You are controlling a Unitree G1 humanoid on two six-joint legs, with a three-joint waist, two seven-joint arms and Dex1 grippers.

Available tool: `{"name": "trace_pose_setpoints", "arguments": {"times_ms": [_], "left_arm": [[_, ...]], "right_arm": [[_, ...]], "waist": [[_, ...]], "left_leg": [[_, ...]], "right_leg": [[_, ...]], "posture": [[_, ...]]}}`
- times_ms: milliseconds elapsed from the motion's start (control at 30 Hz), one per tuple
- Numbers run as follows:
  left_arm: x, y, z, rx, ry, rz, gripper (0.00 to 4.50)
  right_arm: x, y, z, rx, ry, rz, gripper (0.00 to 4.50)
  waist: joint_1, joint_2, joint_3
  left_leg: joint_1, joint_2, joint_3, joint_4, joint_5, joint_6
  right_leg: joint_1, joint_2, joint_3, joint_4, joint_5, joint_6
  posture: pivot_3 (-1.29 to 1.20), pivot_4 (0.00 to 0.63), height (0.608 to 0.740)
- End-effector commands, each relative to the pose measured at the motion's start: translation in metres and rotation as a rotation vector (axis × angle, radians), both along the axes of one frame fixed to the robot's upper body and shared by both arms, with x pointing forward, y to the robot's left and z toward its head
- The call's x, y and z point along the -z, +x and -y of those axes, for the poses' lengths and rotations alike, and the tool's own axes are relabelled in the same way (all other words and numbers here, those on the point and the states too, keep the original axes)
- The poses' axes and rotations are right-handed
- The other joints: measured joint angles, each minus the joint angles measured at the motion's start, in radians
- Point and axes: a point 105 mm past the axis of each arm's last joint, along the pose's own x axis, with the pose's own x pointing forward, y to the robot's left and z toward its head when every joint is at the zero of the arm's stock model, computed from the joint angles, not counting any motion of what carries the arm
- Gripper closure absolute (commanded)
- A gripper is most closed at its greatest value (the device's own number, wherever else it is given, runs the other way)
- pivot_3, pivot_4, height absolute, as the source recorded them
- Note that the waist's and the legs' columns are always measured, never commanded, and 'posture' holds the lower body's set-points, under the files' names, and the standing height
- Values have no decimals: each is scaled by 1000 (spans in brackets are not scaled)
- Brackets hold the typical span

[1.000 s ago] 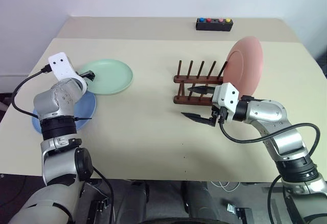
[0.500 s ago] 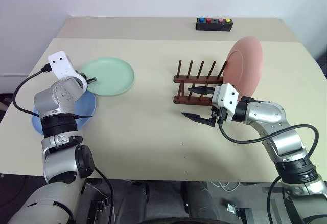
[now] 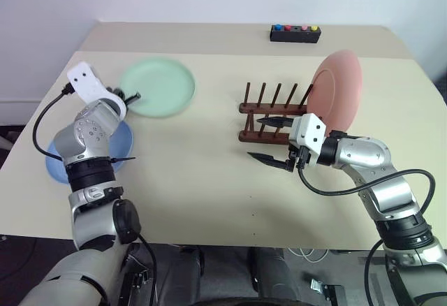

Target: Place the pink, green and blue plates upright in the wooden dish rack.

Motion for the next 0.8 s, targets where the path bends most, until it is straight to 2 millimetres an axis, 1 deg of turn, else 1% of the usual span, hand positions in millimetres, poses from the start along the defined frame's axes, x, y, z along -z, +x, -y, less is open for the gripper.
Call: {"name": "trace_pose_setpoints", "arguments": {"times_ms": [33, 167, 267, 367, 433, 467, 500, 600, 667, 800], "left_arm": [[-43, -8, 9, 26, 49, 215, 4455], [-62, -16, 39, 108, 141, 338, 4455], [-67, -20, 55, 126, 220, 369, 4455], [-70, -23, 74, 132, 319, 397, 4455], [-71, -24, 84, 132, 346, 411, 4455], [-75, -28, 101, 151, 363, 436, 4455], [-77, -32, 113, 164, 371, 455, 4455], [-82, -39, 136, 194, 401, 488, 4455], [-85, -43, 147, 213, 418, 502, 4455], [-90, -48, 158, 240, 425, 518, 4455]], "right_arm": [[-25, -3, -7, -27, 7, 122, 509], [-36, 3, -13, -11, -39, 244, 509], [-42, 11, -15, 19, -90, 343, 509], [-43, 19, -18, 47, -163, 427, 509], [-43, 23, -20, 54, -184, 458, 509], [-43, 27, -25, 65, -208, 495, 509], [-43, 30, -28, 71, -225, 521, 509], [-46, 36, -36, 83, -230, 567, 509], [-48, 39, -42, 87, -233, 595, 509], [-50, 42, -46, 94, -247, 633, 509]], "waist": [[-4, 0, 0], [-3, 0, 0], [-1, 0, 0], [-1, 0, 0], [-1, 0, 0], [-1, 0, 0], [-1, 0, 0], [0, 0, 0], [-2, 0, 0], [-6, 0, 0]], "left_leg": [[0, 0, 0, 0, 0, 0], [0, 0, 0, 0, 0, 0], [0, 0, 0, 0, 0, 0], [0, 0, 0, 0, 0, 0], [0, 0, 0, 0, 0, 0], [0, 0, 0, 0, 0, 0], [0, 0, 0, 0, 0, 0], [0, 0, 0, 0, 0, 0], [0, 0, 0, 0, 1, -1], [0, 0, 0, -1, 1, -1]], "right_leg": [[0, 0, 0, 0, 0, 0], [0, 0, 0, 0, 0, 0], [0, 0, 0, 0, 0, 0], [0, 0, 0, 0, 0, 0], [0, 0, 0, 0, 0, 0], [0, 0, 0, 0, 0, 0], [0, 0, 0, 0, 0, 0], [0, 0, 0, 0, 0, 0], [0, 0, 0, 0, 0, 0], [-1, 0, 0, 0, 0, 0]], "posture": [[0, 150, 734], [0, 150, 734], [0, 150, 734], [0, 150, 734], [0, 150, 734], [0, 150, 734], [0, 150, 734], [0, 150, 734], [0, 150, 734], [0, 150, 734]]}}
